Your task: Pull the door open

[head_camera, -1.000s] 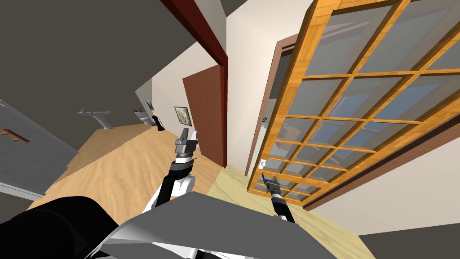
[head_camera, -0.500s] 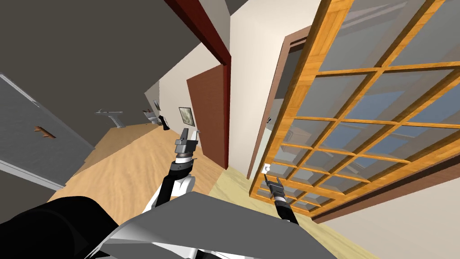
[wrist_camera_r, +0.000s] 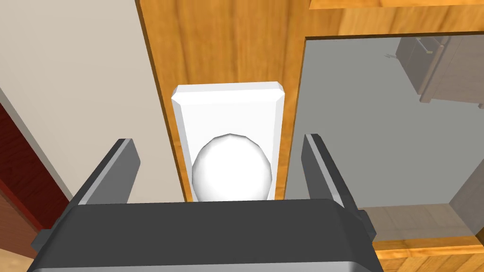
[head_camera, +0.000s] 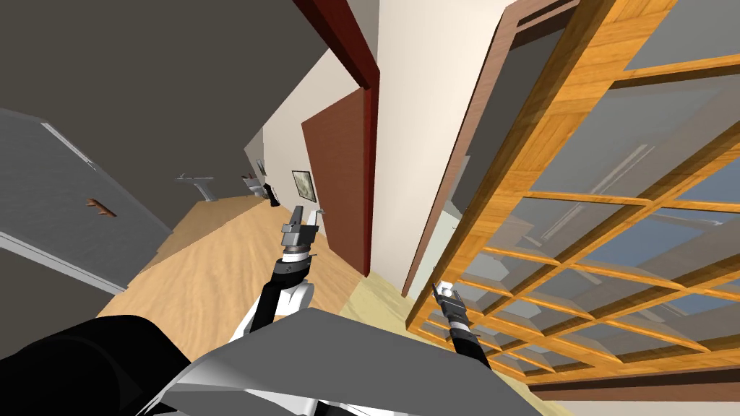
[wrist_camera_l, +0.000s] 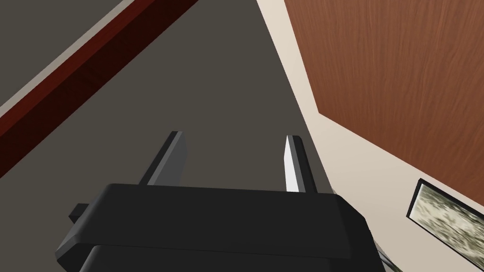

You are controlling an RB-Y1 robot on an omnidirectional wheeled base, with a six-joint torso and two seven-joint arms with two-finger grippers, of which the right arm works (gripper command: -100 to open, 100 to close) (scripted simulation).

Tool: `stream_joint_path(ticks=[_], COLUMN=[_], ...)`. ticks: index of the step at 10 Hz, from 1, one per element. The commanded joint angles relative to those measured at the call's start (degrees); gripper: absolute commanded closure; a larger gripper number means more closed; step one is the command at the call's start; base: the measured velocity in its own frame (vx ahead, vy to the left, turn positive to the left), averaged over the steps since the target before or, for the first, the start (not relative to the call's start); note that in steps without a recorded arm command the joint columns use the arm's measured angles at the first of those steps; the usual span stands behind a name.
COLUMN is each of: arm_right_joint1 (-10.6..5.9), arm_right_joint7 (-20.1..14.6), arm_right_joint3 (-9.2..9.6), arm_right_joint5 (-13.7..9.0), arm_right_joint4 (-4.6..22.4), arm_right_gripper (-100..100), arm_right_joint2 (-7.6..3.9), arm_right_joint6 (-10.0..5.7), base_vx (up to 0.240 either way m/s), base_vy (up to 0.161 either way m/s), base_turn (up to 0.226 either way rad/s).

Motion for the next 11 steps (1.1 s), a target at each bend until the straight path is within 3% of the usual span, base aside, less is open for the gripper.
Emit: stream_joint_path(ticks=[1, 2, 7, 8, 11], arm_right_joint1=[0.0, 0.0, 0.0, 0.78, 1.88], arm_right_joint7=[0.0, 0.0, 0.0, -1.49, -3.62], arm_right_joint3=[0.0, 0.0, 0.0, 1.2, 3.11], arm_right_joint5=[0.0, 0.0, 0.0, 0.49, 1.31], arm_right_joint4=[0.0, 0.0, 0.0, 0.07, 0.08], arm_right_gripper=[-100, 100, 100, 100, 100], arm_right_joint2=[0.0, 0.0, 0.0, -1.13, -2.67], arm_right_joint6=[0.0, 0.0, 0.0, -1.32, -3.3], base_vx=[0.064, -0.014, -0.01, -0.126, -0.199], base_vy=[0.001, 0.0, -0.003, -0.02, -0.064], base_turn=[0.003, -0.009, -0.001, 0.133, 0.121])
